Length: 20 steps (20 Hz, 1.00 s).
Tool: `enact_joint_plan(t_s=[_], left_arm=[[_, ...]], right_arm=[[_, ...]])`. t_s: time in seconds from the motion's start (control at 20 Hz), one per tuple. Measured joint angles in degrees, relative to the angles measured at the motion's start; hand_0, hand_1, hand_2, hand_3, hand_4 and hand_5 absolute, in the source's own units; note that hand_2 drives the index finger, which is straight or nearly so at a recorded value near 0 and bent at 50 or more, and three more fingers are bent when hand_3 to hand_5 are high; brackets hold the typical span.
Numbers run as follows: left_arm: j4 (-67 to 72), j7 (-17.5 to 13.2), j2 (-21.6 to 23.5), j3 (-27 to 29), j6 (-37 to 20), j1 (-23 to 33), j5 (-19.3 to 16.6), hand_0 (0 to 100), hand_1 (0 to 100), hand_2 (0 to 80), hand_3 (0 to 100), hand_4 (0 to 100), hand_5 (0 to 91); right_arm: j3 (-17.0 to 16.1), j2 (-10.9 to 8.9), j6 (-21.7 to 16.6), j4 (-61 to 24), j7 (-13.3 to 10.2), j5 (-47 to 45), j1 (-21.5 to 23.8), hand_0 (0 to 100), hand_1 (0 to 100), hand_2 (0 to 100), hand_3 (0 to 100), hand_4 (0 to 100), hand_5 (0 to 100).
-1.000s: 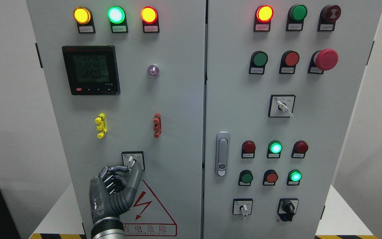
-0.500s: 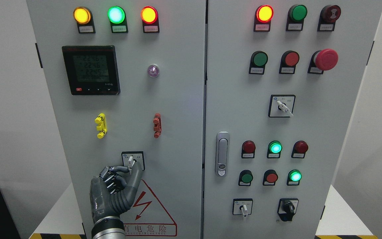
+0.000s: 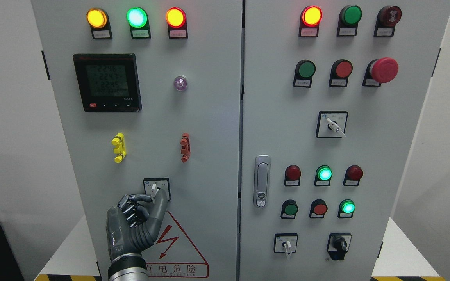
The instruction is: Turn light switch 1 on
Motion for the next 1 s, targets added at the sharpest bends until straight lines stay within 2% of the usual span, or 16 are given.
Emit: enact_joint_plan(t_s=[1.0], left_arm=[[0.0, -0.37, -0.13, -0.05, 0.48, -0.07, 0.01, 25, 63, 59.8, 97, 97, 84.7]], right_arm=[[0.0, 0.0, 0.0, 0.0, 0.0, 0.0, 0.0, 0, 0, 0, 0, 0, 0]])
